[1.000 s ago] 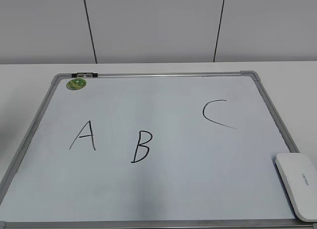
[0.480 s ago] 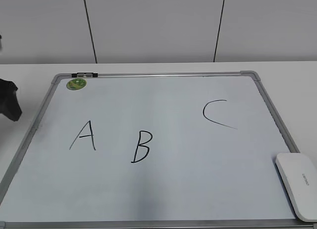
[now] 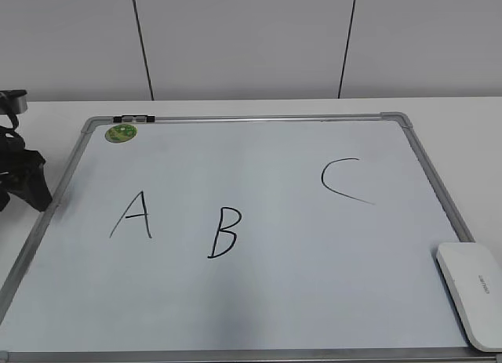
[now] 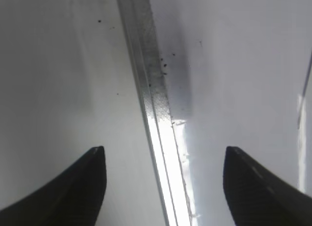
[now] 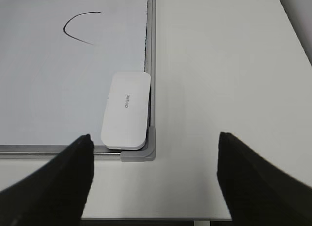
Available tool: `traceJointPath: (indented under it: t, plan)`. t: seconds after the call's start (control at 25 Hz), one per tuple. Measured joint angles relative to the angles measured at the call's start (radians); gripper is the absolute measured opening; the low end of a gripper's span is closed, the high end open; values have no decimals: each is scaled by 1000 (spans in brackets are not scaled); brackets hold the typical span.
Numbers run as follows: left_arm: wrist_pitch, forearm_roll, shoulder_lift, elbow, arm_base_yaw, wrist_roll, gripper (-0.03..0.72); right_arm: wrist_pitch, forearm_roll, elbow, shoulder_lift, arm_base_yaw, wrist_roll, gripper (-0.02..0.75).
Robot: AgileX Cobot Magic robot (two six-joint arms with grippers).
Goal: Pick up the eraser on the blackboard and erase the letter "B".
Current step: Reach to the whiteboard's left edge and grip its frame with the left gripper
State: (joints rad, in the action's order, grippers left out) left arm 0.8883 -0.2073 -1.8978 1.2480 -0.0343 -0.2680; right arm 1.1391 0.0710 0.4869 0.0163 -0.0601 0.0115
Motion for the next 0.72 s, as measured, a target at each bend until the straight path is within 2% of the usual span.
traceJointPath:
  t: [0.28,0.44,0.72]
  plan:
    - [-15,-113,-50,8,-75,-117,510,0,2,0,0,0,0,587]
    - [-5,-144,-95,45,-76,-131,496,0,2,0,0,0,0,587]
    - [31,-166,-156,115,-76,-132,394,0,2,0,0,0,0,587]
